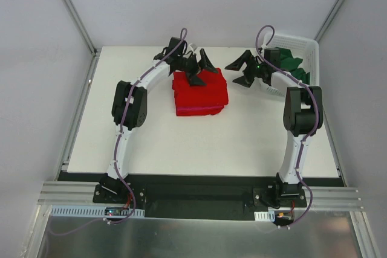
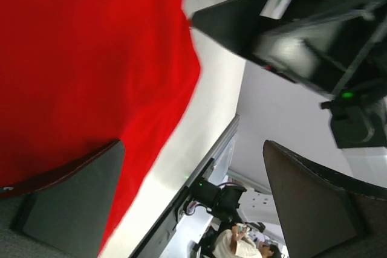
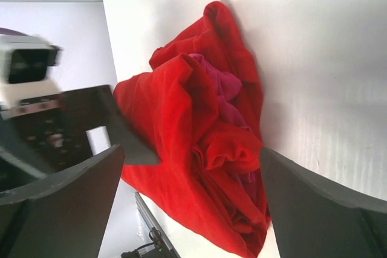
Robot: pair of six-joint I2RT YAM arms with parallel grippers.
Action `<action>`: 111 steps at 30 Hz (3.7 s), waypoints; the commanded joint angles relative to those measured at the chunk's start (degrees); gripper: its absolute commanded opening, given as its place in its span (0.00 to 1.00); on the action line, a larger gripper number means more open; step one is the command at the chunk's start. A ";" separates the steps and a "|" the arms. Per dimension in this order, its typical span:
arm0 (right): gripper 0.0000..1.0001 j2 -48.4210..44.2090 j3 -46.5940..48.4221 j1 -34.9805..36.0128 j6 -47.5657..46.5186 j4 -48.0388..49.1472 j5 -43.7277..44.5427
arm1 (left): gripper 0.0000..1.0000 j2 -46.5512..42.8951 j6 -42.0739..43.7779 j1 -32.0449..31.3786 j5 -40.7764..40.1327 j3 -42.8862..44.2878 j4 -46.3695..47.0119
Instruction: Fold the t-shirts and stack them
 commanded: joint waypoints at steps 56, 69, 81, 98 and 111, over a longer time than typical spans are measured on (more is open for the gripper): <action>0.96 -4.92 -49.36 2.96 48.12 85.87 -7.94 | 0.99 -5.50 4.37 -8.54 1.82 -9.91 -11.24; 0.96 -30.37 -46.99 3.40 10.02 23.90 -8.48 | 0.99 -10.33 6.66 -8.54 -0.55 -16.94 -11.15; 0.96 -33.90 -52.60 5.07 5.68 17.07 -9.34 | 0.99 -14.02 7.28 -8.02 -2.83 -21.96 -11.24; 0.96 -30.86 -58.67 6.12 12.96 37.44 -8.29 | 0.99 -8.40 4.11 -5.47 -0.38 -12.28 -11.68; 0.96 -20.38 -56.21 7.18 27.81 62.14 -8.90 | 0.99 -12.44 6.39 -5.56 -0.55 -22.13 -11.77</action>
